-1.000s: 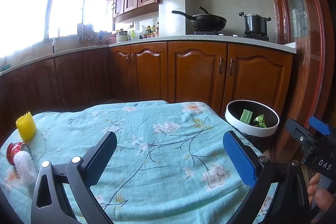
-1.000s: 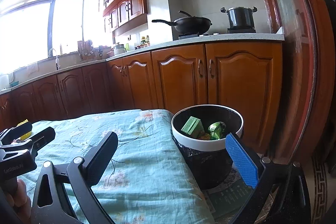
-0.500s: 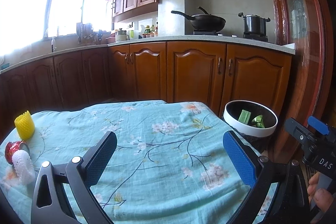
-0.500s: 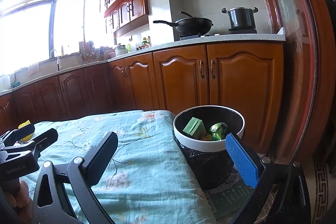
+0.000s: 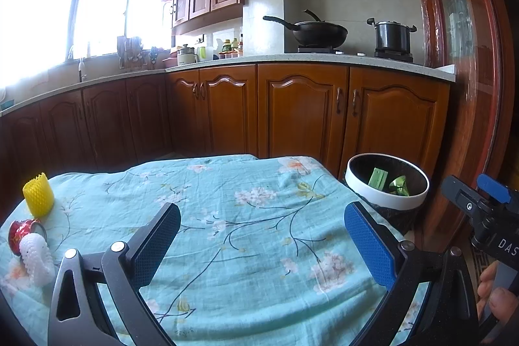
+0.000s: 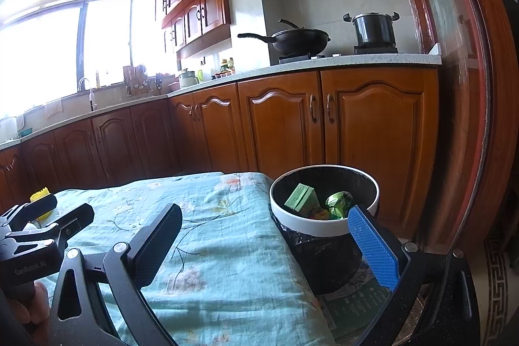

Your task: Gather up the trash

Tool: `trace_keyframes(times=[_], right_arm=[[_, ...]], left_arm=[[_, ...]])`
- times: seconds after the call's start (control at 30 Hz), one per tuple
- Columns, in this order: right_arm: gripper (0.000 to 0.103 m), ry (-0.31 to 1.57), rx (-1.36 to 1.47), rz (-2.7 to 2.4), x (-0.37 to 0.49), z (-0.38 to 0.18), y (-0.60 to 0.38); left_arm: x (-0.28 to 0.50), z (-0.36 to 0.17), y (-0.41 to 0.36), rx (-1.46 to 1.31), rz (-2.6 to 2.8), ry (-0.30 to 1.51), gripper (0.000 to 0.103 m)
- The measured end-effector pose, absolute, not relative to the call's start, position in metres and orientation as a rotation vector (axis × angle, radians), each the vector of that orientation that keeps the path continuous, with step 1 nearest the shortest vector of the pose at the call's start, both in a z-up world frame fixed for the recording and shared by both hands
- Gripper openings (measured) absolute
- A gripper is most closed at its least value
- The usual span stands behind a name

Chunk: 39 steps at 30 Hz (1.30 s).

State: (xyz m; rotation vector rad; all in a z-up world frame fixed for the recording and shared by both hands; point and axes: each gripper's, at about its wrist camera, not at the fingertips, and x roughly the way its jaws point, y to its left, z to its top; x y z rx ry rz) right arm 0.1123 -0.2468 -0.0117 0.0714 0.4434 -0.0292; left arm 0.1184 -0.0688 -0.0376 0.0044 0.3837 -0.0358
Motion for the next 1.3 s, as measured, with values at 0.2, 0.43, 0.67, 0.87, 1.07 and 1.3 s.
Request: trace_keyframes(times=[0.2, 0.43, 0.67, 0.87, 1.07, 1.3], right_arm=[[0.103, 0.444, 0.073, -0.027, 0.1125, -0.0108, -0.2463], [0.103, 0.443, 0.077, -0.024, 0.1131, -0.0106, -0.2461], [0.103, 0.444, 0.077, -0.023, 0.1133, -0.0104, -0.2454], [0.103, 0.444, 0.077, -0.022, 0.1132, -0.0099, -0.2445], [0.103, 0.445, 0.079, -0.019, 0.1132, -0.0099, -0.2443], [0.103, 0.451, 0.08, -0.01, 0.1145, -0.0112, -0.2438]], left_arm=[[0.1177, -0.0368, -0.0694, 0.013, -0.04, 0.379, 0.102], [0.1176, -0.0367, -0.0694, 0.014, -0.043, 0.379, 0.102], [0.1179, -0.0367, -0.0693, 0.013, -0.046, 0.38, 0.102], [0.1185, -0.0364, -0.0684, 0.013, -0.051, 0.381, 0.102], [0.1186, -0.0368, -0.0679, 0.013, -0.052, 0.382, 0.102], [0.1182, -0.0372, -0.0675, 0.013, -0.055, 0.383, 0.102]])
